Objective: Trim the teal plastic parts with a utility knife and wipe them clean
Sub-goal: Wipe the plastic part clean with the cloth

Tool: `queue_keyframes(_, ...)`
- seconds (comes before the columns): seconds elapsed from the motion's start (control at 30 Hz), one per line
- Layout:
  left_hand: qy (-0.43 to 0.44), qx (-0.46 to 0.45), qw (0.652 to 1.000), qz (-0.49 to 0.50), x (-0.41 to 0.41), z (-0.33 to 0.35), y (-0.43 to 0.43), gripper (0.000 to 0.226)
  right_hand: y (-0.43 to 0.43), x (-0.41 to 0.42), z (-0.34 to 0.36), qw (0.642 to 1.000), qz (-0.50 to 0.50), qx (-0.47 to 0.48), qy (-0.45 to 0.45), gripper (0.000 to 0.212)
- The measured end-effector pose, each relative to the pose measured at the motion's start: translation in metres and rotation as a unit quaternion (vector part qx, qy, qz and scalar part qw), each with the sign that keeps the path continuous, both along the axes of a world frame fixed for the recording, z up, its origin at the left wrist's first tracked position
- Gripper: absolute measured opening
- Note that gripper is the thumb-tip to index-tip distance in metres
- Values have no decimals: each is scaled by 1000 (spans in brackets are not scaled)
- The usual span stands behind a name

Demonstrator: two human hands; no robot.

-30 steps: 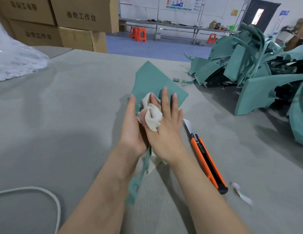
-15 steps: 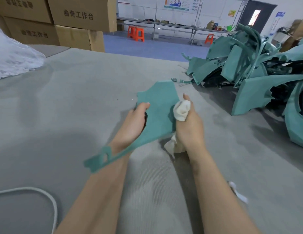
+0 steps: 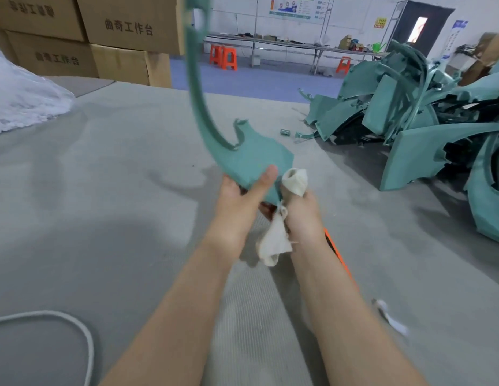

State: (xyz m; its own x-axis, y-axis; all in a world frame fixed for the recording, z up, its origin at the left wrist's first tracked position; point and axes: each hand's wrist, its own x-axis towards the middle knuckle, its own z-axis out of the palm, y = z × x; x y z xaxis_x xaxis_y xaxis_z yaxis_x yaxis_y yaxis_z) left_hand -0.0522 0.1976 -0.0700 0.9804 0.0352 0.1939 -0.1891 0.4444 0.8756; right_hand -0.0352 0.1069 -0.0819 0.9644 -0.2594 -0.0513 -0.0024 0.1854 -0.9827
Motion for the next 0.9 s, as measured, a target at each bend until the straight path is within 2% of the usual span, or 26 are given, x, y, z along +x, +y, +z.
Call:
queue_keyframes(0.07,23,-48,996,74,9,-4,9,21,1,-1,-1,990,40,-138,4,22)
queue_keyframes(0.13,46,-99,989,98,14,-6,20,18,-8,0,2,970,18,-241,-5,25)
queue_keyframes(0.17,58,-109,987,107,16,-6,23,19,-15,-2,4,969,-20,-247,-2,32)
queue_keyframes(0.27,86,-90,985,116,15,-7,22,18,-34,-5,13,987,-101,-121,2,44)
queue_keyframes(0.33,88,-74,987,111,13,-6,20,16,-37,-5,18,989,-131,-56,-32,39)
queue_keyframes(0.47,92,-65,985,129,13,-7,24,16,-35,-8,26,966,-192,-84,-150,3)
queue_keyframes(0.53,97,-46,985,138,14,-7,25,15,-38,-10,30,958,-219,-67,-175,10)
queue_keyframes(0.6,104,-3,986,130,14,-8,23,13,-41,-12,32,965,-191,-23,-177,10)
queue_keyframes(0.67,110,37,987,114,13,-10,20,16,-36,-14,33,979,-120,-10,-166,28)
queue_keyframes(0.7,114,46,987,102,13,-10,18,21,-31,-16,33,982,-84,-24,-167,36)
queue_keyframes(0.83,140,52,988,48,9,-7,13,46,-4,-25,30,969,-12,-82,-231,36)
queue_keyframes(0.9,139,46,989,23,6,-5,11,48,6,-31,26,955,32,-137,-260,40)
